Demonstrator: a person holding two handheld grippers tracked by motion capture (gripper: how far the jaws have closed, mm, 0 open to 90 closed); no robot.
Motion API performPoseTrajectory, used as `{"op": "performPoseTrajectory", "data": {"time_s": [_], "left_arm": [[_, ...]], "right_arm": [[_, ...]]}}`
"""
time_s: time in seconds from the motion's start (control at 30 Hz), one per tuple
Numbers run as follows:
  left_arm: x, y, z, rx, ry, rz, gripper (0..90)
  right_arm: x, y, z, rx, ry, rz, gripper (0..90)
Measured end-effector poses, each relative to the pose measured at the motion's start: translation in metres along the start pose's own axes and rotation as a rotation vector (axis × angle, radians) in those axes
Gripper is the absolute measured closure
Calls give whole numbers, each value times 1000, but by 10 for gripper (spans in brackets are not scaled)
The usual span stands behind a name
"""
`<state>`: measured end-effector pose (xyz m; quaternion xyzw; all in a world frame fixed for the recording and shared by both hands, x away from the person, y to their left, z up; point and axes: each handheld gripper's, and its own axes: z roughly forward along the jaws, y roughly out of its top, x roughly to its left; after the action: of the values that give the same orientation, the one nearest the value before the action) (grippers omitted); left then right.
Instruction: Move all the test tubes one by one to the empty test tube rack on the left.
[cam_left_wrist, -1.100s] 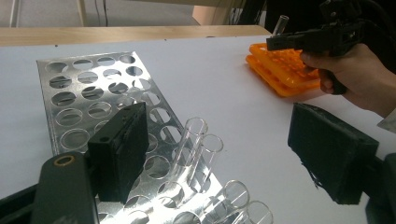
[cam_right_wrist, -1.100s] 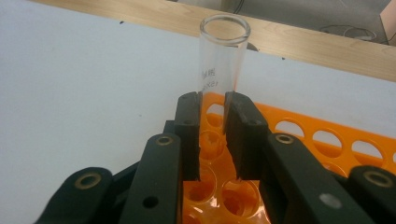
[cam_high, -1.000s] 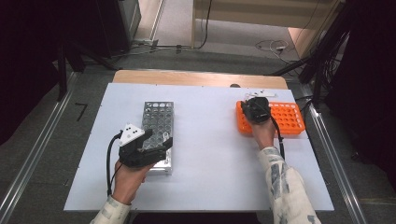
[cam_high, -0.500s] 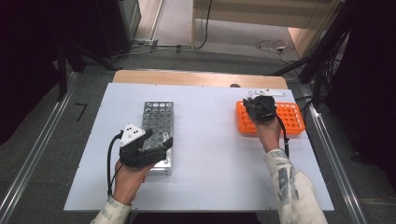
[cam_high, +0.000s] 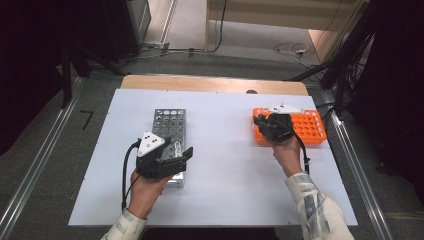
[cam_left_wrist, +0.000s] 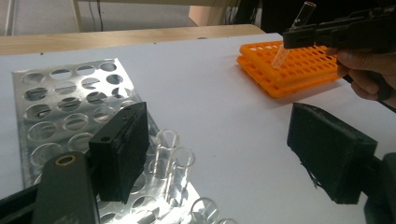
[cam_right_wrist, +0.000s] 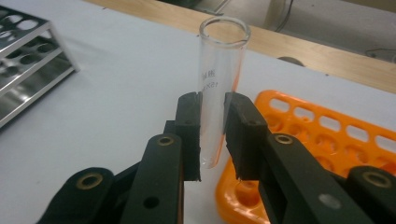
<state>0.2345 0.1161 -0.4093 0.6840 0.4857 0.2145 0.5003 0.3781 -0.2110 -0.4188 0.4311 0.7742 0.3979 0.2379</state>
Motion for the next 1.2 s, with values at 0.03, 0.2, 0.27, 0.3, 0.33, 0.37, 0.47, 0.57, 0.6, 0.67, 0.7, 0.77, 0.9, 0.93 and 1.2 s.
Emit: {"op": "performPoseTrajectory", "data": {"time_s": [0.03,0.2,0.27,0.3,0.33,0.37,0.47,0.57,0.6,0.67,0.7,0.77,0.9,0.93,1.2], "left_arm": [[-3,1,2,1,-2,8,212],[-16,6,13,8,-15,38,219],[-23,8,18,10,-17,58,225],[-25,8,20,11,-17,64,230],[-29,9,24,12,-22,73,232],[-32,9,27,14,-26,78,235],[-39,9,35,23,-32,87,254],[-45,9,45,35,-48,93,279],[-47,8,48,37,-49,96,287],[-51,8,54,47,-57,100,299],[-52,7,56,48,-61,104,309],[-56,6,61,51,-74,110,331],[-61,3,68,62,-103,125,402],[-63,2,70,67,-107,130,420],[-66,-2,81,78,-112,138,558]], "right_arm": [[3,-2,-1,2,12,-5,733],[20,-13,-8,12,75,-30,732],[27,-17,-11,16,97,-47,732],[31,-19,-13,16,114,-52,732],[34,-20,-15,18,125,-60,732],[39,-21,-17,22,141,-70,732],[49,-26,-20,34,187,-88,732],[61,-30,-21,41,218,-112,732],[64,-31,-21,41,228,-118,732],[71,-34,-20,44,247,-129,732],[74,-35,-19,46,255,-134,731],[80,-37,-17,55,269,-142,731],[87,-42,-13,61,292,-137,731],[89,-43,-12,66,293,-136,731],[93,-45,-11,70,307,-153,731]]}}
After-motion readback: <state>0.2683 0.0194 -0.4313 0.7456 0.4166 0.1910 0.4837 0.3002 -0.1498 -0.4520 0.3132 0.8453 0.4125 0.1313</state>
